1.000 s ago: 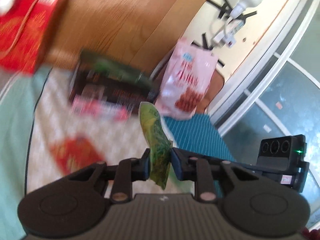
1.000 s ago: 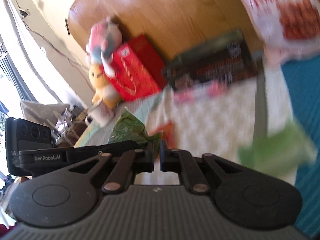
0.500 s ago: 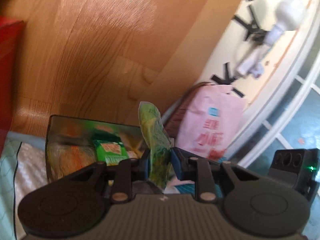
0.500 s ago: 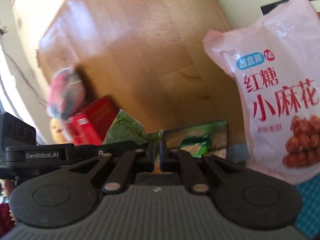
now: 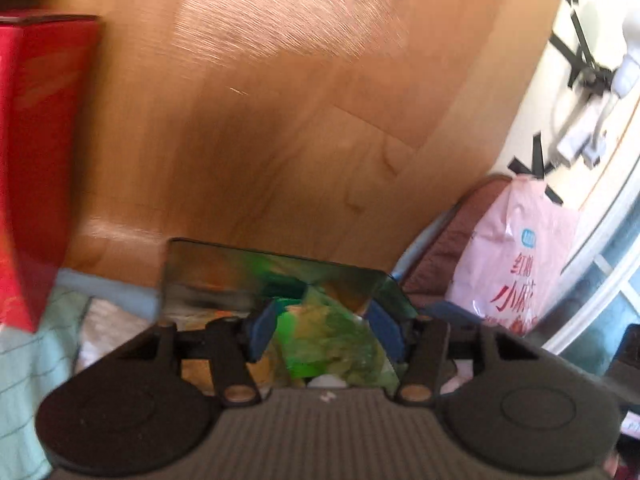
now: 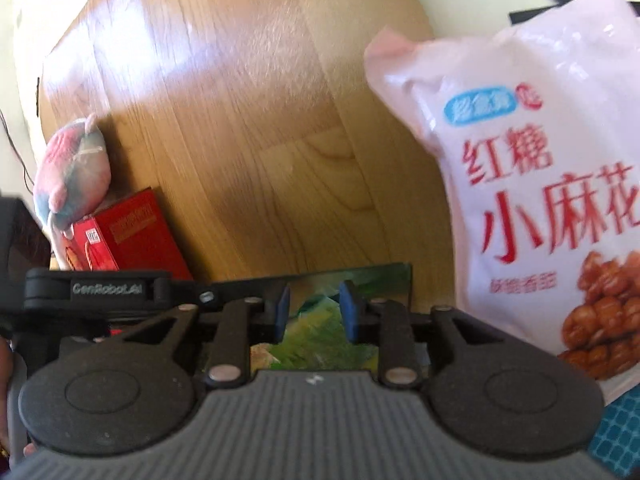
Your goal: Organize snacks
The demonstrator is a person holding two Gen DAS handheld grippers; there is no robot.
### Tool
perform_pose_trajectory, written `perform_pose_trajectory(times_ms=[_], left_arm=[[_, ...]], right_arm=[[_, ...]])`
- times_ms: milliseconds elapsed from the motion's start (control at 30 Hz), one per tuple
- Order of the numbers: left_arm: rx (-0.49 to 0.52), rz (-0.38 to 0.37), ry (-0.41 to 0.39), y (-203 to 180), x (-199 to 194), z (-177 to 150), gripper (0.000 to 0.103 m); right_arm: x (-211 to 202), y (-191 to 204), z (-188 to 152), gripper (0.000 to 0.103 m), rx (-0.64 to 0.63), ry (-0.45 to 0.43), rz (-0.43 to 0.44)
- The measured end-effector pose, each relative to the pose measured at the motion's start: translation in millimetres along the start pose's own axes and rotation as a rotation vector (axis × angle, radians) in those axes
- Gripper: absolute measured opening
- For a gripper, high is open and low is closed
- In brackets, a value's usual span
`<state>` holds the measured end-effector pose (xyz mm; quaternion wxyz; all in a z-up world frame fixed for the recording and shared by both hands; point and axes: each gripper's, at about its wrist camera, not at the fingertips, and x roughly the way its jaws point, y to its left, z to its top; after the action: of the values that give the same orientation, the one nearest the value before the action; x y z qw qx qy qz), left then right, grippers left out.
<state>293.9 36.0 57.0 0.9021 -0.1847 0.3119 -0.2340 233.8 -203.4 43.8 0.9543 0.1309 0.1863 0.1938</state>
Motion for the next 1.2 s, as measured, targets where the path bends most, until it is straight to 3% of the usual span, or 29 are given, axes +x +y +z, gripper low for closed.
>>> perform_pose_trajectory(times_ms=[267,367,500,600,700,867,1000,1100,1200], left_arm=[[-0.009,0.051,-0.027,18,-68,-25,0.050],[-0.010,0.067,-0.001,23,-97,-45,0.050],[-0.023,0.060,0.041,33,-131,-79,0.050],[-0.069,0.054,0.085,41,-142,-102,0.050],[-0.084,0.068,0.095,44,-139,-113,0.050],[-0.081,0.083,0.079,37,-127,-113,0.050],[-0.101,0.036,0.118,33,-129,-121,0.050],[-0.079,-0.010,0.146,20,-133,-130,0.050],[-0.077,-0.075,0.178,1,-125,-136,0.050]], right_arm=[[-55,8,27,0.031,0.023,-0.026,-0.009],[-82,9,44,0.031,0.052,-0.009,0.062],[-112,28,54,0.031,-0.049,0.098,0.176],[-124,52,31,0.031,-0.195,0.245,0.234],[-121,74,-18,0.031,-0.280,0.387,0.277],[-91,90,-97,0.030,-0.172,0.542,0.299],[-102,84,-124,0.030,-0.143,0.542,0.277],[-128,66,-116,0.030,-0.166,0.433,0.195],[-150,26,-96,0.032,-0.115,0.303,0.050]])
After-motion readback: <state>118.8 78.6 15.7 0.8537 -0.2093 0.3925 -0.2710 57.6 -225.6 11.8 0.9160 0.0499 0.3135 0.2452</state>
